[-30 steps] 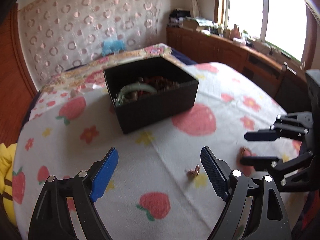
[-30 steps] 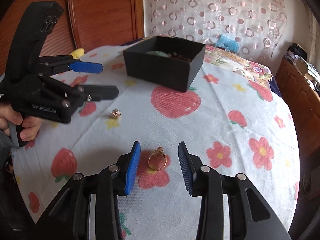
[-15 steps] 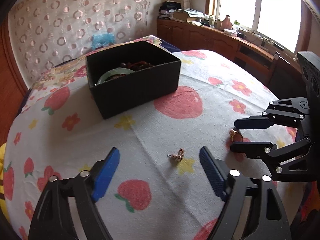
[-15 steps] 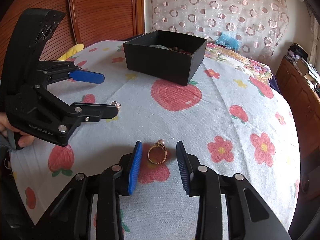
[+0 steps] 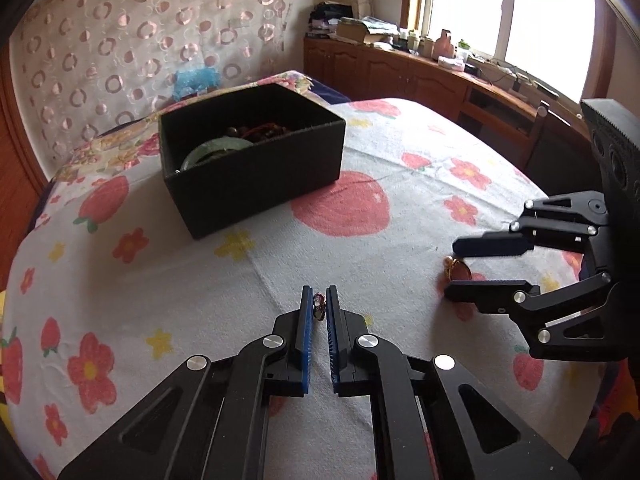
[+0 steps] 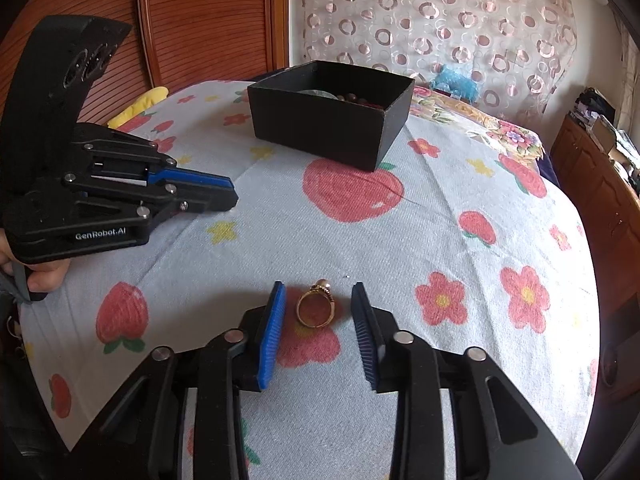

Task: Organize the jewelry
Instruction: 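Grasp the small gold charm with the left tool while the right tool grasps the gold ring, then carry the charm and gold ring into the black box and open both tools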

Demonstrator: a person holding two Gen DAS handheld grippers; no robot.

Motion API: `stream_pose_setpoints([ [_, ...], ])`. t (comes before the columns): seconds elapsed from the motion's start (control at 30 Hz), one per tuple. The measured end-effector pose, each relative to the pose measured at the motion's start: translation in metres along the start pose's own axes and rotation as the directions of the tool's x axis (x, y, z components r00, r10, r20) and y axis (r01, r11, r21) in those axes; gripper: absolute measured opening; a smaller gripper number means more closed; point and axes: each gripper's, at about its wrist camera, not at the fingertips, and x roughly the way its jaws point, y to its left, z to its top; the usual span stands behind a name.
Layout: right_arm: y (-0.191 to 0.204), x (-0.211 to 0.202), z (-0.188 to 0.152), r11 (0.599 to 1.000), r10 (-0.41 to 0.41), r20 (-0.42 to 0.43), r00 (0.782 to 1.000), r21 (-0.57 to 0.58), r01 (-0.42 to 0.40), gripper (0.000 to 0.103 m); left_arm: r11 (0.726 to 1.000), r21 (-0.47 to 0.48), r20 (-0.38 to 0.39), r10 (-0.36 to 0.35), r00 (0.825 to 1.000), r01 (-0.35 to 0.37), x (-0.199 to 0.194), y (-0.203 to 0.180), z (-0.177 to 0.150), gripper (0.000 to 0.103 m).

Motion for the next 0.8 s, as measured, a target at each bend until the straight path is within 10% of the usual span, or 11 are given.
stream_pose_setpoints([
  [0.8, -0.016, 0.007, 0.108, 0.999, 0.017, 0.175, 0.984, 0.045, -0.025, 0.022, 0.992, -0.087, 0.124, 0.1, 0.987, -0.089, -0.032, 0.048, 0.041, 0.006],
])
